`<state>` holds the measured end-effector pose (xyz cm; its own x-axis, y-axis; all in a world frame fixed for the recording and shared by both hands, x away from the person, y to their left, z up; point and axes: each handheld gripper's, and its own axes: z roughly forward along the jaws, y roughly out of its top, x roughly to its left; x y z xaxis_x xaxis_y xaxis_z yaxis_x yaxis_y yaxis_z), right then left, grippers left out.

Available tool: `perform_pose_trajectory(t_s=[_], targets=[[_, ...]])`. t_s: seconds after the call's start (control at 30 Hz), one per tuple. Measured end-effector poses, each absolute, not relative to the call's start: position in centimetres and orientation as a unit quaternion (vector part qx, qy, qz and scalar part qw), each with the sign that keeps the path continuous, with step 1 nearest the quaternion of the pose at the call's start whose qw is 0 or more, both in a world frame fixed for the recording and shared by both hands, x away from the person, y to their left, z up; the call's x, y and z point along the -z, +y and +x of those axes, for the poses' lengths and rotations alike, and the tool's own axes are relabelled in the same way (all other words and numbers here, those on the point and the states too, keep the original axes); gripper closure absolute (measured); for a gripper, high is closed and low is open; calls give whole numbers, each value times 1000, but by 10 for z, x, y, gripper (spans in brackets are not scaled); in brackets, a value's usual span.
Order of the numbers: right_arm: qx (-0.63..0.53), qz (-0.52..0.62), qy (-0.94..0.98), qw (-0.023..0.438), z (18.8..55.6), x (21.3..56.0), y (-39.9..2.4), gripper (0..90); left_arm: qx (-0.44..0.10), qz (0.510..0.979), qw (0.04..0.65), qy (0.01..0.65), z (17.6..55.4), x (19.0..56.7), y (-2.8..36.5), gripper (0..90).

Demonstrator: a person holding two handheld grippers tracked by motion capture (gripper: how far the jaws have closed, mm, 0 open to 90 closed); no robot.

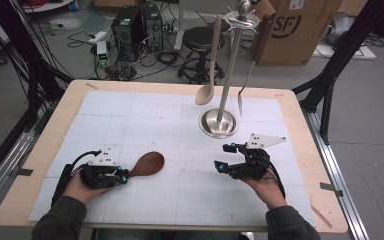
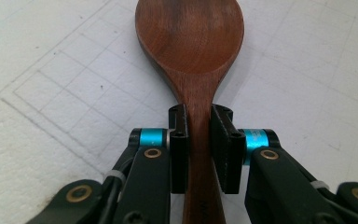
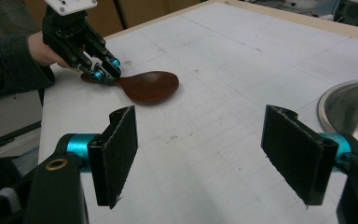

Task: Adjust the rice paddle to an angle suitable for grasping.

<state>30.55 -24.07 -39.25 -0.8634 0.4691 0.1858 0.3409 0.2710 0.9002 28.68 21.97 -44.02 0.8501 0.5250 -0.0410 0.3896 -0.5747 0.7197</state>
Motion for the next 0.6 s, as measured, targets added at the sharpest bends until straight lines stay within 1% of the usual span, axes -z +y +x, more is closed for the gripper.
perform_pose_trajectory(t_s=[0.23,0.43,0.53,0.6], targets=[[-545,253,797,60,305,393,-240,267,-99,885,376,256,284,439,222,771],[-546,254,796,58,304,392,-241,267,-96,884,375,263,280,440,235,692],[-547,254,795,59,304,392,-241,267,-94,886,372,260,279,441,237,680],[-548,253,795,61,304,392,-241,266,-90,888,369,258,279,441,236,701]])
